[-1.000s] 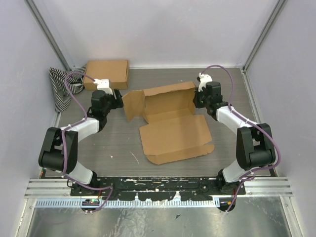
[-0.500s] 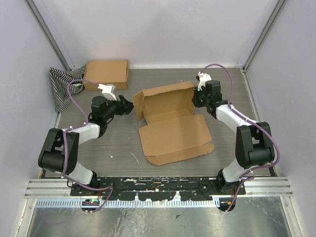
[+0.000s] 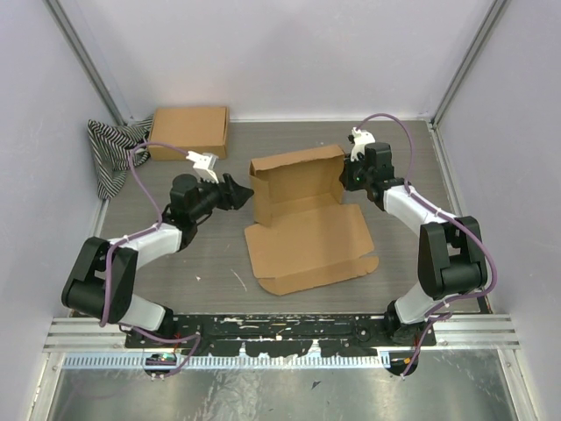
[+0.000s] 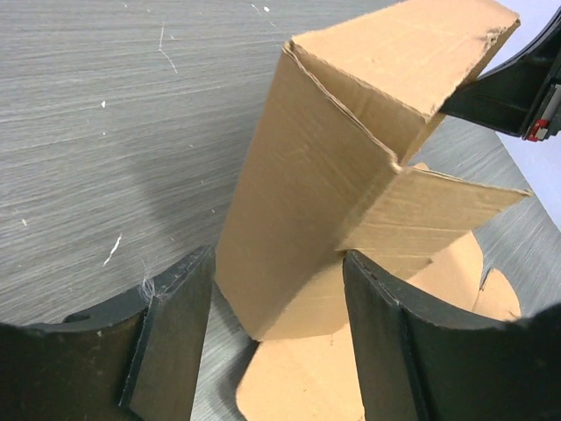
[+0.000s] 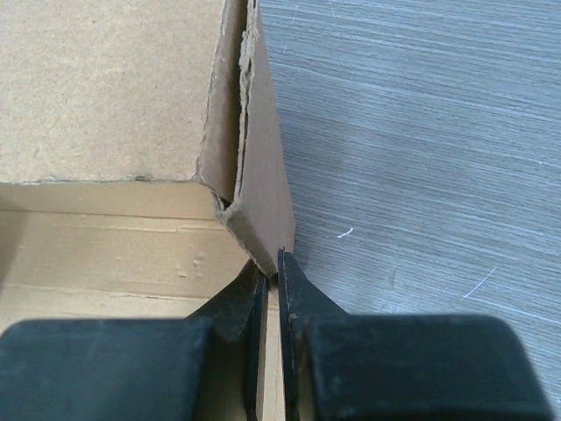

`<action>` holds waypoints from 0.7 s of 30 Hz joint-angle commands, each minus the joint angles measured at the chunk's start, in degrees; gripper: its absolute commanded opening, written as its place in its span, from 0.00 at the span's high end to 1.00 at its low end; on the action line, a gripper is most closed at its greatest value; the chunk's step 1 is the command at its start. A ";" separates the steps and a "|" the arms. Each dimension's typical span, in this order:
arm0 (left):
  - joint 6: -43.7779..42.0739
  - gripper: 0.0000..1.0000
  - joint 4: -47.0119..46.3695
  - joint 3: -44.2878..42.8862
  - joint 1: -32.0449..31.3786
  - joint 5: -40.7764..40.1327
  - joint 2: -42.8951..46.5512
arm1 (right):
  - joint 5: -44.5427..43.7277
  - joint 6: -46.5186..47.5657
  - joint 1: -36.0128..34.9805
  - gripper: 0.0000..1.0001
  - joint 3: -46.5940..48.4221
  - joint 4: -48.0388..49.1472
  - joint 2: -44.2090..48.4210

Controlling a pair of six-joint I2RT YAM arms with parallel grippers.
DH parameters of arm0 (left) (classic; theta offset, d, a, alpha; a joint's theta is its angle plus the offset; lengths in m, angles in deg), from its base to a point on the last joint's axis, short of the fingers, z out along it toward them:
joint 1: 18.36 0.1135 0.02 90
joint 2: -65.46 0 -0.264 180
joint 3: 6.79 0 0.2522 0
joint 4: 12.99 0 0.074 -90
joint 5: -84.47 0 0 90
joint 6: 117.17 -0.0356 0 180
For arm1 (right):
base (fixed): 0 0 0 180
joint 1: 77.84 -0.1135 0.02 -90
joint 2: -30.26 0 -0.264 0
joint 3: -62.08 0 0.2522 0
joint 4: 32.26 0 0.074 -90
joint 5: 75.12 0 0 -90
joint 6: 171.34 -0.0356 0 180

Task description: Fold the paper box

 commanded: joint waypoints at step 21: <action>-6.47 0.37 8.62 -6.93 -9.13 -16.98 -0.86 | 0.89 -4.66 -2.72 0.99 -3.23 3.54 4.20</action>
